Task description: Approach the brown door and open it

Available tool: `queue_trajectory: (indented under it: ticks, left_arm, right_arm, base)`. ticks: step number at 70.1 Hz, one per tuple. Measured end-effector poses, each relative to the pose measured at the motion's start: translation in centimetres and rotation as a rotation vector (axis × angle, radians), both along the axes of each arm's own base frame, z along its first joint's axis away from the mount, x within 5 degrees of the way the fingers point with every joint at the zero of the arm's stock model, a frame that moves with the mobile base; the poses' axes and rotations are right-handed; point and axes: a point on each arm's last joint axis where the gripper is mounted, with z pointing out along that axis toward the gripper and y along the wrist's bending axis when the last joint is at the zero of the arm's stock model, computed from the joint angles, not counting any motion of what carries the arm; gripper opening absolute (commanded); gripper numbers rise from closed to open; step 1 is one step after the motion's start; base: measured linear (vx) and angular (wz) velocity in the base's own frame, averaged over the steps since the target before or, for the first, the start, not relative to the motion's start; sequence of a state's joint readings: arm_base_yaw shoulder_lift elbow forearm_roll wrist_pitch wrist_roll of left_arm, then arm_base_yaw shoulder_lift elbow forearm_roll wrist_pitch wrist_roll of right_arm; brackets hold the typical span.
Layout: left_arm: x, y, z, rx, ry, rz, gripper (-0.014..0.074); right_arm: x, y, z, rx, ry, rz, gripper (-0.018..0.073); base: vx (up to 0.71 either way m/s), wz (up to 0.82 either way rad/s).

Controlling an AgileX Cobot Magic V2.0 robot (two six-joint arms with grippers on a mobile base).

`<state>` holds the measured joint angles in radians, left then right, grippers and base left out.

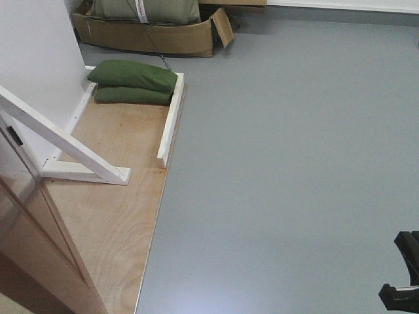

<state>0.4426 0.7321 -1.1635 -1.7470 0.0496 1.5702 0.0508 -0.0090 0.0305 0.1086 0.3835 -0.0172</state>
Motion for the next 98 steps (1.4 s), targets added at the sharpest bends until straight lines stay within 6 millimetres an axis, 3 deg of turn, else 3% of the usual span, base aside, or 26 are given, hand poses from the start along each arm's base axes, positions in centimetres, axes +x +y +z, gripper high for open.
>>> queue_trajectory:
  ticks: [26,60,98]
  left_arm:
    - [4.0,-2.0,-0.9,0.019,0.081,-0.285,0.0017]
    - [8.7,-5.2,-2.8,0.017,0.193,-0.535,0.0017]
    - [13.1,-10.2,-5.8,0.039,0.335,-0.793,0.0017]
  right_arm:
    - [0.0,0.0,0.0,0.0,0.0,0.0,0.0]
    - [0.0,0.0,0.0,0.0,0.0,0.0,0.0]
    - [0.0,0.0,0.0,0.0,0.0,0.0,0.0]
  base:
    - [0.0,0.0]
    - [0.0,0.0]
    - [0.0,0.0]
